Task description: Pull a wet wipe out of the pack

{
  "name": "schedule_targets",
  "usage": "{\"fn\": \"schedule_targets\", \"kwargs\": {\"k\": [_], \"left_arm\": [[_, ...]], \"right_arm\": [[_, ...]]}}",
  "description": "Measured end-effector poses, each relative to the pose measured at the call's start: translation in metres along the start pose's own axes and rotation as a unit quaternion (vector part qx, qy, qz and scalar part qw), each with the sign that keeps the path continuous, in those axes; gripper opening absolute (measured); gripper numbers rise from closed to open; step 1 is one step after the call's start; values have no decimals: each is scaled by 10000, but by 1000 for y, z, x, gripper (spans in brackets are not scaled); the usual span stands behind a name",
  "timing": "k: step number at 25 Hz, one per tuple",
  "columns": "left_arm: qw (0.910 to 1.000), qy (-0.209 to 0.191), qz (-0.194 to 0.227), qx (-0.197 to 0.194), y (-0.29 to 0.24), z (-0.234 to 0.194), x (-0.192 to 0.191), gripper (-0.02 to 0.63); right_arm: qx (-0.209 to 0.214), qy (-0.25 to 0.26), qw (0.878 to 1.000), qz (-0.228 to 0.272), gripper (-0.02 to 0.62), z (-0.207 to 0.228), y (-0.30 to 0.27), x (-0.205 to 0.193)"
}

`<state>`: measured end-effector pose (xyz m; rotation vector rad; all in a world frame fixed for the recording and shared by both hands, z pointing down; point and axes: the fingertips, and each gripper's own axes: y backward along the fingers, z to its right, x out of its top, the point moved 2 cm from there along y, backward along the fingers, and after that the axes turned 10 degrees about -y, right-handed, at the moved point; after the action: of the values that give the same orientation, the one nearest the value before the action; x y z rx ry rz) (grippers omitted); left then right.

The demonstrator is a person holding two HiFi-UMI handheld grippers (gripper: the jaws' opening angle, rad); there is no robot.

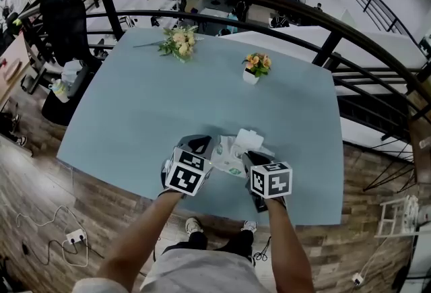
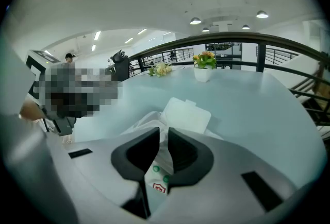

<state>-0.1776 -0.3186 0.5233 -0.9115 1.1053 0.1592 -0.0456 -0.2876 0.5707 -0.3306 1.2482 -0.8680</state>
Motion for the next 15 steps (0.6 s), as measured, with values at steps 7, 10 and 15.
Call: {"fn": "schedule_targets", "kwargs": {"k": [7, 10, 15], "left_arm": [[10000, -46, 10, -46, -2, 3, 0, -3], [9999, -94, 20, -41, -2, 2, 1, -3], [9999, -142, -24, -6, -2, -1, 3, -3]], "right_arm": [[-65, 30, 10000, -7, 27, 0, -1, -1], [-79, 57, 10000, -14, 23, 0, -2, -1], [-87, 55, 9999, -4, 17, 2, -2, -2]]}}
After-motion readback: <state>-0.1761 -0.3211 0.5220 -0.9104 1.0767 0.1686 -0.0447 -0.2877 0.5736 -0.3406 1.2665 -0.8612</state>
